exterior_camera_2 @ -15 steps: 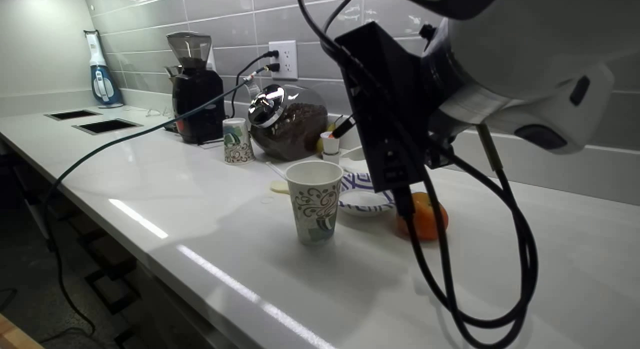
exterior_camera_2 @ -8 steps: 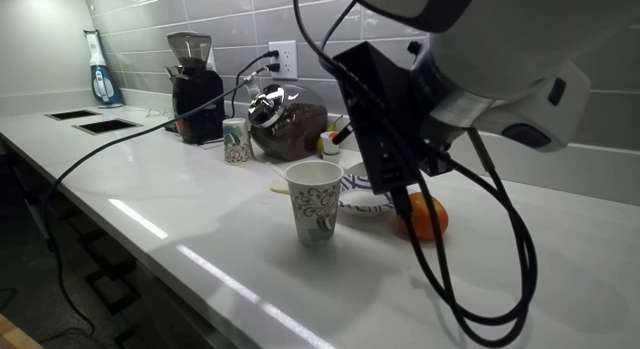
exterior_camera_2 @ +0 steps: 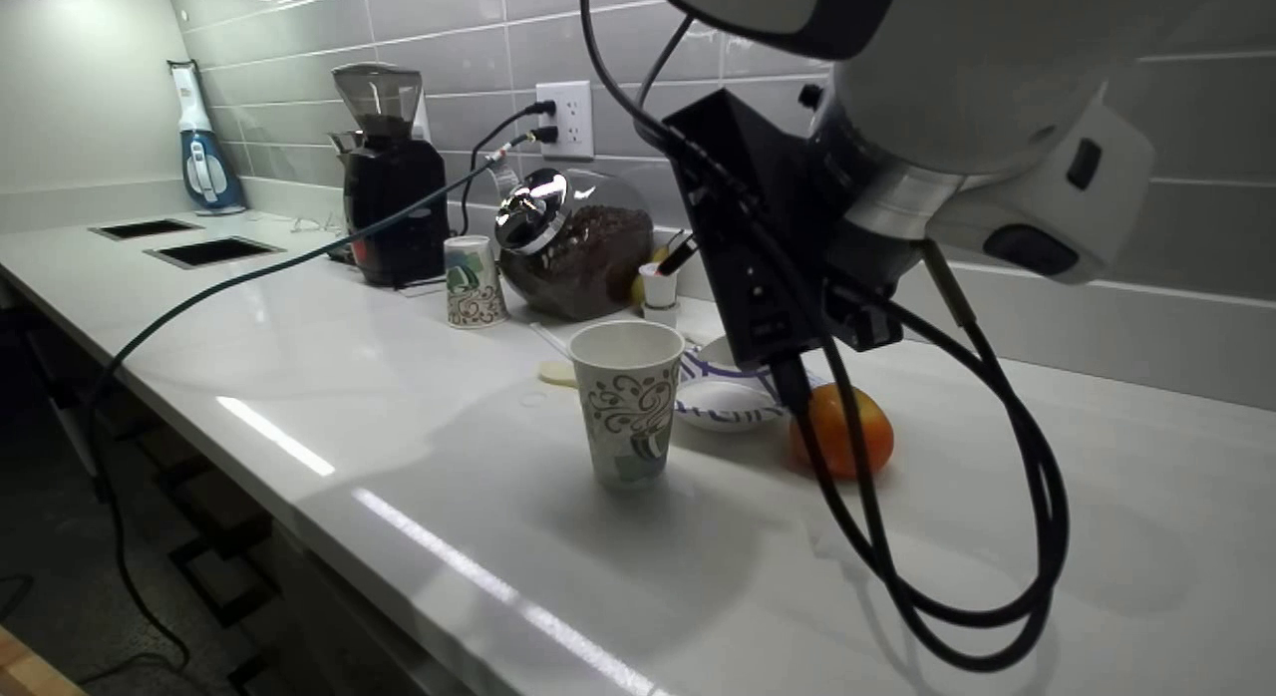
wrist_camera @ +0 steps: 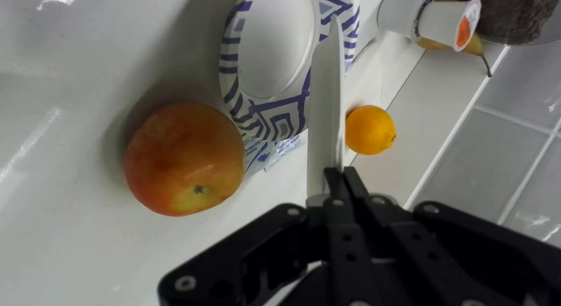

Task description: Pour the beans on the plate into the cup

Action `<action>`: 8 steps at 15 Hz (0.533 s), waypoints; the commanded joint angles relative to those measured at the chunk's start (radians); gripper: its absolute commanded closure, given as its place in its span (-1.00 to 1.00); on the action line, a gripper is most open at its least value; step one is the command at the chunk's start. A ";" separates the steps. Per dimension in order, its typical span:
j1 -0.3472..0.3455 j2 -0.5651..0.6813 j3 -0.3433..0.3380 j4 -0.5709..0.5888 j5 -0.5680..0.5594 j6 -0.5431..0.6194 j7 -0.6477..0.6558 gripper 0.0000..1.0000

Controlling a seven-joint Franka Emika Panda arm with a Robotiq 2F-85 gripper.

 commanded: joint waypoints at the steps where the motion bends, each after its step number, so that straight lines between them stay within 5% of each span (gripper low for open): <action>1: 0.019 -0.018 0.017 -0.006 -0.060 0.057 0.079 0.95; 8: 0.041 -0.051 0.039 -0.023 -0.237 0.124 0.239 0.95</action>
